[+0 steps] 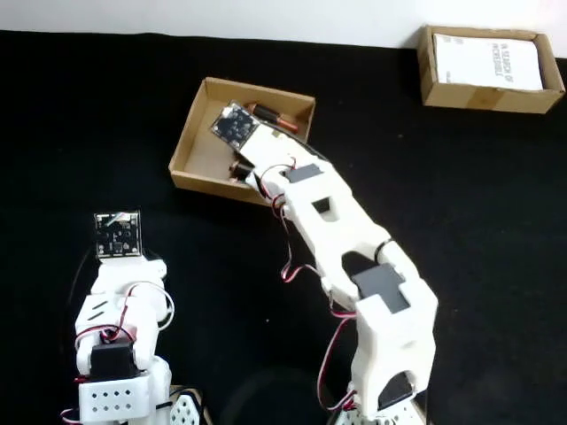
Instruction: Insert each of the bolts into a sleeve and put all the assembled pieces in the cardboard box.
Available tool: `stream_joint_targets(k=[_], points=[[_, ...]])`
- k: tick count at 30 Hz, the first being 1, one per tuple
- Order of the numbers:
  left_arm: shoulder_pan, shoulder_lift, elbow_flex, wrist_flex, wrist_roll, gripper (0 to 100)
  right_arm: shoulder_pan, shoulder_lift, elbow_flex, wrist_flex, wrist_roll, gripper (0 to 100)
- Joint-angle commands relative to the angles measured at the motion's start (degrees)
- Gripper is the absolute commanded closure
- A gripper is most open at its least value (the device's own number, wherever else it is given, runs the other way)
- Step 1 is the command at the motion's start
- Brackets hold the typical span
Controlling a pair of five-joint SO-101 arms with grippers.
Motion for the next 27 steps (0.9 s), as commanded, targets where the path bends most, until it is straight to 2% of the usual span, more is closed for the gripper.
stream_joint_targets(k=[1, 5, 13, 15, 22, 25, 27], points=[[-0.31, -0.57, 1.01, 0.53, -0.26, 99, 1.19, 2.59, -6.29, -1.01, 6.07, 99.0], [-0.31, -0.57, 1.01, 0.35, -0.26, 99, 1.19, 6.29, -11.12, -0.92, 8.53, 98.6], [-0.31, -0.57, 1.01, 0.53, -0.35, 99, 1.19, 4.53, -15.08, 0.22, 8.44, 98.5], [-0.31, -0.57, 1.01, 0.53, -0.35, 99, 1.19, 0.48, -15.16, 4.62, 8.26, 96.5], [-0.31, -0.57, 1.01, 0.62, -0.35, 99, 1.01, -14.46, -15.08, 22.90, 8.18, 72.8], [-0.31, -0.57, 1.01, 0.62, -0.35, 99, 1.19, -20.44, -15.08, 28.70, 7.12, 74.3], [-0.31, -0.57, 1.01, 0.62, -0.35, 99, 1.19, -25.10, -15.08, 31.78, 2.29, 77.3]])
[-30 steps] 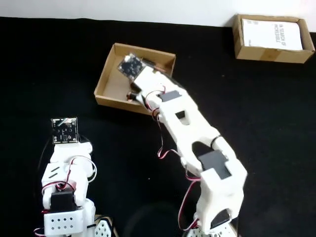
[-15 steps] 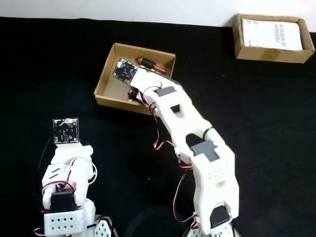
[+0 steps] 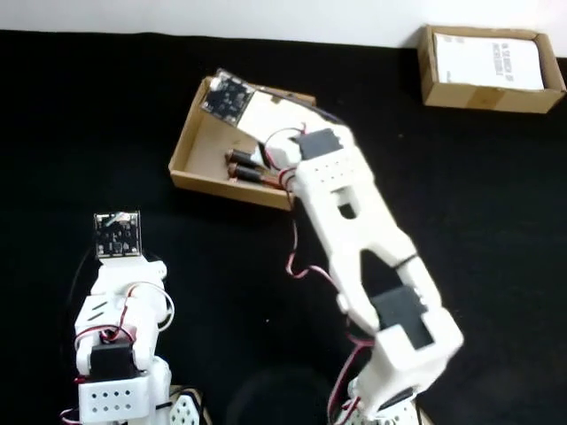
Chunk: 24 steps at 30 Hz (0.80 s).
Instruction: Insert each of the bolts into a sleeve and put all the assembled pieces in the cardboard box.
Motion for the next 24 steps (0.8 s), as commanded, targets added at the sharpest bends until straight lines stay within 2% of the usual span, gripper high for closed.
stream_joint_targets(k=[1, 9, 13, 20, 24], points=[[-0.31, -0.57, 1.01, 0.18, -0.35, 99, 0.57, -11.56, -2.86, 5.58, -6.95, 79.2], [-0.40, -0.57, 1.01, 0.18, -0.35, 99, -0.48, -28.97, -2.77, 15.08, -26.20, 99.4], [-0.40, -0.57, 1.01, 0.18, -0.35, 99, -0.40, -36.70, -2.77, 21.41, -32.62, 98.7], [-0.40, -0.57, 1.01, 0.26, -0.35, 99, -0.31, -46.81, -2.68, 35.47, -35.16, 98.7], [-0.31, -0.57, 1.01, 0.97, -0.35, 99, -0.31, -51.21, -1.71, 47.08, -37.27, 98.7]])
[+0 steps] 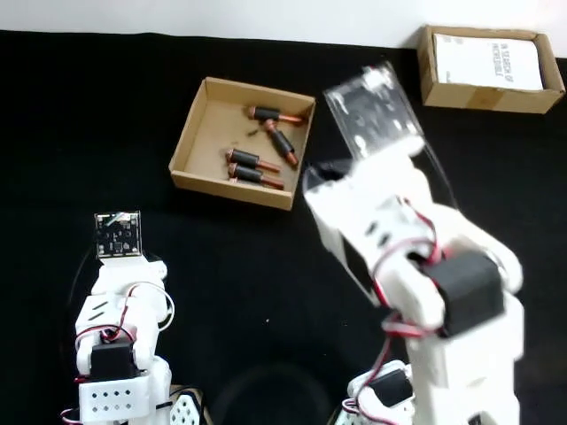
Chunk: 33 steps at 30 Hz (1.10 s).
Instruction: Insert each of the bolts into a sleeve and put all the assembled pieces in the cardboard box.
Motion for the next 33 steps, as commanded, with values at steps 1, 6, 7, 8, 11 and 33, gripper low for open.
stream_joint_targets(k=[1, 6, 7, 8, 11, 33], points=[[-0.31, -0.57, 1.01, 1.85, -0.35, 99, -0.22, -4.62, 0.22, 9.45, -1.32, 98.7], [-0.22, -0.57, 1.01, 5.01, -0.18, 99, 7.34, -17.45, 17.19, 8.66, -5.71, 98.7], [-0.22, -0.57, 1.01, 5.36, -0.18, 99, 9.89, -20.35, 22.55, 6.55, -5.98, 98.7], [-0.22, -0.57, 1.01, 5.71, -0.18, 99, 12.79, -23.25, 28.44, 3.91, -5.98, 98.7], [0.48, -0.57, 1.01, 5.71, -0.09, 99, 23.08, -32.04, 45.32, -6.20, -5.27, 98.7], [0.66, -0.57, 1.01, 17.93, -0.26, 99, 24.22, -63.43, 108.62, -33.89, 2.37, 98.2]])
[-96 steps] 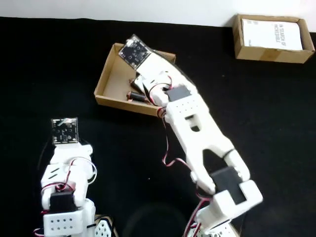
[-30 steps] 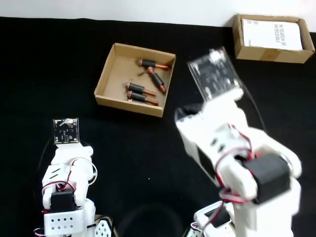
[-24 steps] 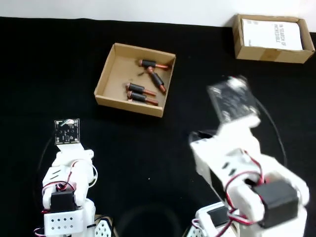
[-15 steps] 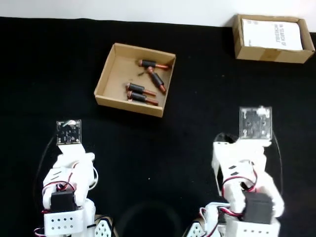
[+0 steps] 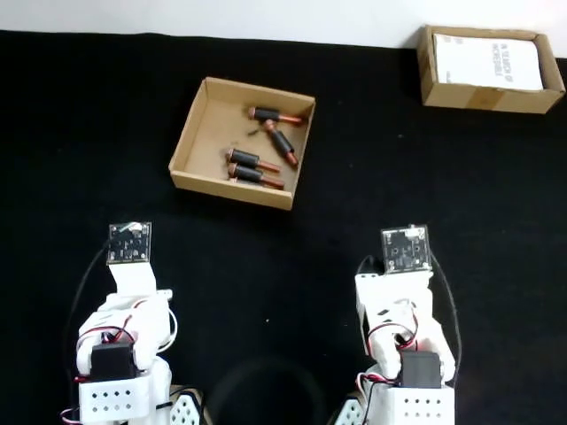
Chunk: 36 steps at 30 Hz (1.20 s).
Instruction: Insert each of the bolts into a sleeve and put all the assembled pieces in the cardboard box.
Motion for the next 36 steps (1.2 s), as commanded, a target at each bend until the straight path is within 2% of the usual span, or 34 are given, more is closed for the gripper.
stream_joint_targets(k=[1, 6, 36], points=[[0.48, -0.48, 1.01, 0.09, -0.18, 99, -0.66, -0.31, 7.96, 4.44, 0.00, 98.2], [0.48, -0.48, 1.01, 0.09, -0.18, 99, -0.66, -0.40, 7.96, 17.27, 0.09, 98.2], [0.48, -0.48, 1.01, 0.09, -0.18, 99, -0.31, -0.31, 7.96, 16.92, 0.44, 98.2]])
